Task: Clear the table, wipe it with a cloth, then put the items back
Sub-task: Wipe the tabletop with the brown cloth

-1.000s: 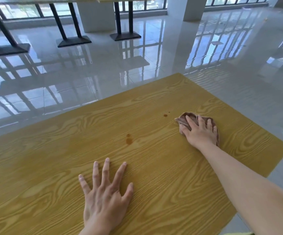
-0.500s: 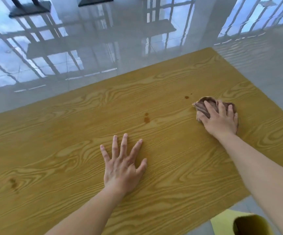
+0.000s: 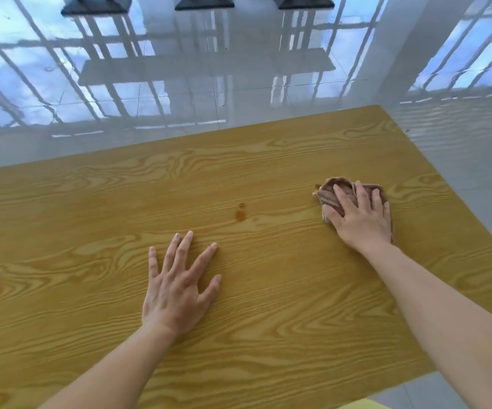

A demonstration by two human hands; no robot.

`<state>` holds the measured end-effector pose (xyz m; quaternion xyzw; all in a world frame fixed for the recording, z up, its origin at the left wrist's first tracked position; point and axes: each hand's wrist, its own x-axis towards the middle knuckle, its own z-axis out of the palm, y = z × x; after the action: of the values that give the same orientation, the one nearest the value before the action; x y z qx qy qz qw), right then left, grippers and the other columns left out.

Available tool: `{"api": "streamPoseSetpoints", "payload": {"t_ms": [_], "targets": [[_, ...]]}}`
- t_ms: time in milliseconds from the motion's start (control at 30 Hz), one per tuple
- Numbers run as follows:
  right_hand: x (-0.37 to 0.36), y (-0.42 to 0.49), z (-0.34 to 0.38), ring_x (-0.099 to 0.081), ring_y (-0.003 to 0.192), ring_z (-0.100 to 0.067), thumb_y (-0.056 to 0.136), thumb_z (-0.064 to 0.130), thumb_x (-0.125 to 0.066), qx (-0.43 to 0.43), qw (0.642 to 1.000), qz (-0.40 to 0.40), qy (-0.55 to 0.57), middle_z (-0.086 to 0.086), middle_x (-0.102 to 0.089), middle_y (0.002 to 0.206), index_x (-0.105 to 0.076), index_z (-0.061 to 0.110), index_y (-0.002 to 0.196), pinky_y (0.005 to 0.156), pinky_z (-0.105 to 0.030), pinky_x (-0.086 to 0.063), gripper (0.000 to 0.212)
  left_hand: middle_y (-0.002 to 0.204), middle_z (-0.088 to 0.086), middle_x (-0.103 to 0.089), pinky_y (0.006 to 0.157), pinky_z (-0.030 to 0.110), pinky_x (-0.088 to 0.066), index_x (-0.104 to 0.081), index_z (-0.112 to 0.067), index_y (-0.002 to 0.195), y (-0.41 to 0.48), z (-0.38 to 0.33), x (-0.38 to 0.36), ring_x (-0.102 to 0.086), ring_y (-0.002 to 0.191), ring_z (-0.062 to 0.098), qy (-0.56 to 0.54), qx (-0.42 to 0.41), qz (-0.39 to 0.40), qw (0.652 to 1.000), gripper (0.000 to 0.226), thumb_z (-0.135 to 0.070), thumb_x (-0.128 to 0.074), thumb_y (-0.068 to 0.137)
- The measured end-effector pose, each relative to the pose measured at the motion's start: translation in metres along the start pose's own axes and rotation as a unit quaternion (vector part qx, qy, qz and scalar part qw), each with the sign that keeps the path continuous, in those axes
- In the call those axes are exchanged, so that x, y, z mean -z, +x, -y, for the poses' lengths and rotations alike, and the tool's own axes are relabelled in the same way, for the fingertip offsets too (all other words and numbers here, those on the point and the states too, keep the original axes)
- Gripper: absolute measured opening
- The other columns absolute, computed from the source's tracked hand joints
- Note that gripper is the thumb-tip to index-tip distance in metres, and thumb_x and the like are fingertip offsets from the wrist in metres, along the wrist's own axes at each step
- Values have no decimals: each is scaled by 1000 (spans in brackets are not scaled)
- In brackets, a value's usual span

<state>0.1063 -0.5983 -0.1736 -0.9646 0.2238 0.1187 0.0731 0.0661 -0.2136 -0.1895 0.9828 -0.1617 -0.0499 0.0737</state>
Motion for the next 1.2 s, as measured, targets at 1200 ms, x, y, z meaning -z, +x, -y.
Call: {"api": "streamPoseSetpoints", "payload": {"t_ms": [1200], "targets": [[-38, -74, 112, 12, 152, -34, 94, 74, -16, 240, 970, -8, -25, 8, 8, 167, -9, 56, 152, 122, -57, 3, 61, 164, 1, -26, 122, 59, -8, -42, -35, 148, -3, 3, -8, -10, 154, 21, -25, 0, -45, 999, 63, -64, -33, 93]]}}
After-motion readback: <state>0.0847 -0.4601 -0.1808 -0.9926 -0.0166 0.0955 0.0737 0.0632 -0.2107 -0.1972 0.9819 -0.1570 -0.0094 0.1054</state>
